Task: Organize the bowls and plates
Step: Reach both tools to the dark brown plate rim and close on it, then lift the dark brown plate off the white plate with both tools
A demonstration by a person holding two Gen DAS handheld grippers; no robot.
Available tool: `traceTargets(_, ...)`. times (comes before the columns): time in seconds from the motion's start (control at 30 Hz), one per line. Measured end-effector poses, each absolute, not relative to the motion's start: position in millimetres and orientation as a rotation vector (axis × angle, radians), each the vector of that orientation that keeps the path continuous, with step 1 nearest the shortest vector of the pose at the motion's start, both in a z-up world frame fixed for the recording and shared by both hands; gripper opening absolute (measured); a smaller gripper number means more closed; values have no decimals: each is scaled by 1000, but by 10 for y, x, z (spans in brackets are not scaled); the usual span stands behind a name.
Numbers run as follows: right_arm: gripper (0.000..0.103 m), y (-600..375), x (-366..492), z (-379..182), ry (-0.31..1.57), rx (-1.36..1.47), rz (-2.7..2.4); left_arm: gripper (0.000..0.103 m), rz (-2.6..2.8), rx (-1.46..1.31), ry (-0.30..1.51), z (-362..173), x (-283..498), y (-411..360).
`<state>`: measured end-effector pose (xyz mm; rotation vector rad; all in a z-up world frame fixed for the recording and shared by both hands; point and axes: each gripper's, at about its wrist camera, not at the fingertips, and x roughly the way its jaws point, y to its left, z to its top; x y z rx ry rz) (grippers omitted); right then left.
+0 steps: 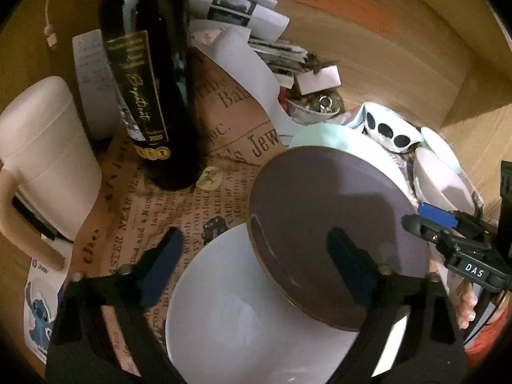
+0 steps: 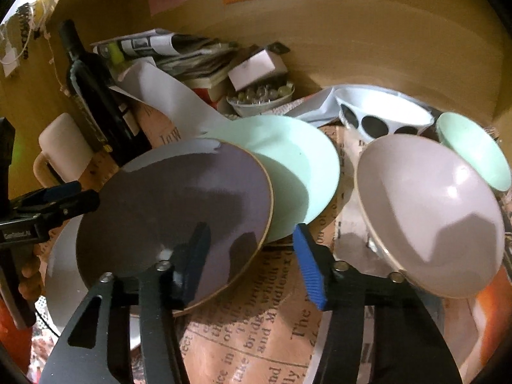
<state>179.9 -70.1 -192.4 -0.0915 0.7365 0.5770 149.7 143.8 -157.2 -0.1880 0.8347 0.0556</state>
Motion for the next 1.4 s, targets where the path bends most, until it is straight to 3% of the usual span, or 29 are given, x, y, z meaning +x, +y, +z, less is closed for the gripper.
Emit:
traceTargets(0.17,36,-659,1866,-1982,766,-74,577,69,42,-194,856,-1638,1567,1467)
traceTargets(0.23,34,-652,1876,-1995,777,-68,580,58,52,-188,854,-1645,1579,1475)
traceTargets(0.43,30,-648,1908,-2001,787,-42,582,40,26,-197,876,-1681,1632,1495)
traceTargets(0.67,25,-647,1920,-2013,791,-22,593,38,1,-211,893,-1696,1673,1496)
traceTargets(0.77,25,-641,1918,-2017,786,-23,595,31,-39,-218,906,-1709,1709,1453)
traceTargets(1.4,24,-691,1840,-1996,766,-33,584,31,45,-182,833,-1591,1530,1286)
